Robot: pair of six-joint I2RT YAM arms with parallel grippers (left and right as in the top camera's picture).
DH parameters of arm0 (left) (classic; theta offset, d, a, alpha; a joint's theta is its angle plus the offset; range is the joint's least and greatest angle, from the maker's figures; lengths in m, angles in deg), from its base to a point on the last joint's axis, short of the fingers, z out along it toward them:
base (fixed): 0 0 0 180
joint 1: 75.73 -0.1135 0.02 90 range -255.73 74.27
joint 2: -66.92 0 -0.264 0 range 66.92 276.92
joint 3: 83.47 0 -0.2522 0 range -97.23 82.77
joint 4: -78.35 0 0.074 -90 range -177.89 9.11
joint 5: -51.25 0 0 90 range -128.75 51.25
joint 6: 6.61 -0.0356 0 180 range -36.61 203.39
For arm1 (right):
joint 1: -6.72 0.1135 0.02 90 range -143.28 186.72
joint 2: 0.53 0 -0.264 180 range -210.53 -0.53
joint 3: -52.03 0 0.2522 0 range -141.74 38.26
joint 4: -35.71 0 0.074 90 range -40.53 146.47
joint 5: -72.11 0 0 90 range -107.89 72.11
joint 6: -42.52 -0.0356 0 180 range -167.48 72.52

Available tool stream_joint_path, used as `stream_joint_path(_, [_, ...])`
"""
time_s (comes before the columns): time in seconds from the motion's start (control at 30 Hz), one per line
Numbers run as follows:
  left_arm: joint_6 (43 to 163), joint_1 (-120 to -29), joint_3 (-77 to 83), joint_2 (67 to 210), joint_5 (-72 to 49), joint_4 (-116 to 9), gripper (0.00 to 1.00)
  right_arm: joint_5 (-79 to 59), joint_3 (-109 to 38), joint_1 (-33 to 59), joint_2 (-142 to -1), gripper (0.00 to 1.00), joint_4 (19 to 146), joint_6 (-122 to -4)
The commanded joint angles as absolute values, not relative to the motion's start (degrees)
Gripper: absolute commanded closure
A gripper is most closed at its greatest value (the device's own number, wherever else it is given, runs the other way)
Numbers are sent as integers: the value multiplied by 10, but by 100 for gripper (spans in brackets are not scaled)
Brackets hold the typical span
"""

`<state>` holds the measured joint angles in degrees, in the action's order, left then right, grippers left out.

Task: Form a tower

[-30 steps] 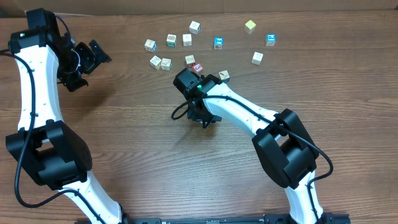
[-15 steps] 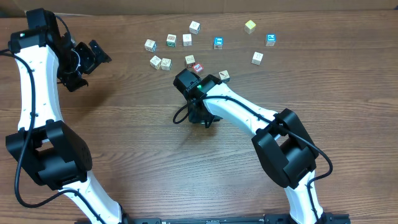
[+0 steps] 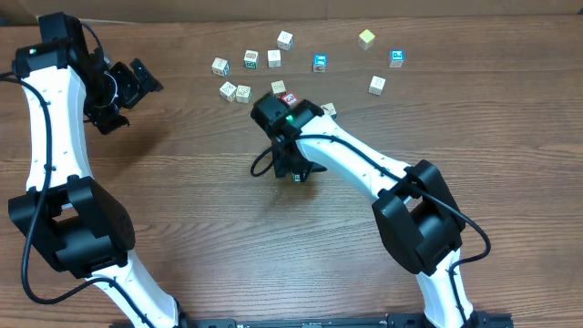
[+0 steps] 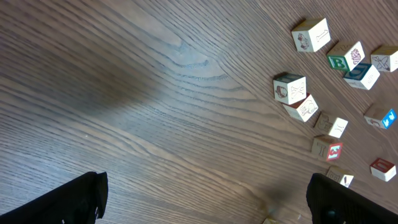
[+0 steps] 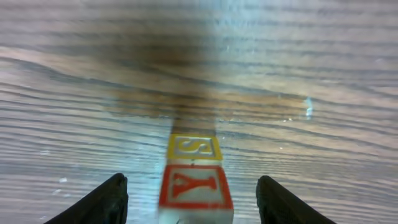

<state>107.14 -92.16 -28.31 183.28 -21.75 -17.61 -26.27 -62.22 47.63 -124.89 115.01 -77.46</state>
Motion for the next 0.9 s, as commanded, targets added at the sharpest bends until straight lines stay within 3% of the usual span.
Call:
stream_joint_path(0.0, [1061, -918, -291, 1831, -213, -177, 0, -266, -653, 477, -1247, 37, 1164, -776])
stream_joint_path(0.27, [1061, -918, -291, 1831, -213, -177, 1, -262, -652, 477, -1247, 49, 1177, -779])
stream_joint_path(0.43, [1061, -918, -291, 1831, -213, -177, 0, -262, -652, 477, -1247, 64, 1177, -779])
stream_joint_path(0.6, [1061, -918, -291, 1831, -213, -177, 1, -262, -652, 477, -1247, 66, 1177, -779])
stream_joint_path(0.7, [1061, -918, -291, 1831, -213, -177, 1, -262, -652, 477, -1247, 74, 1174, -779])
stream_joint_path(0.87, [1061, -918, -291, 1831, -213, -177, 0, -262, -652, 477, -1247, 74, 1173, -778])
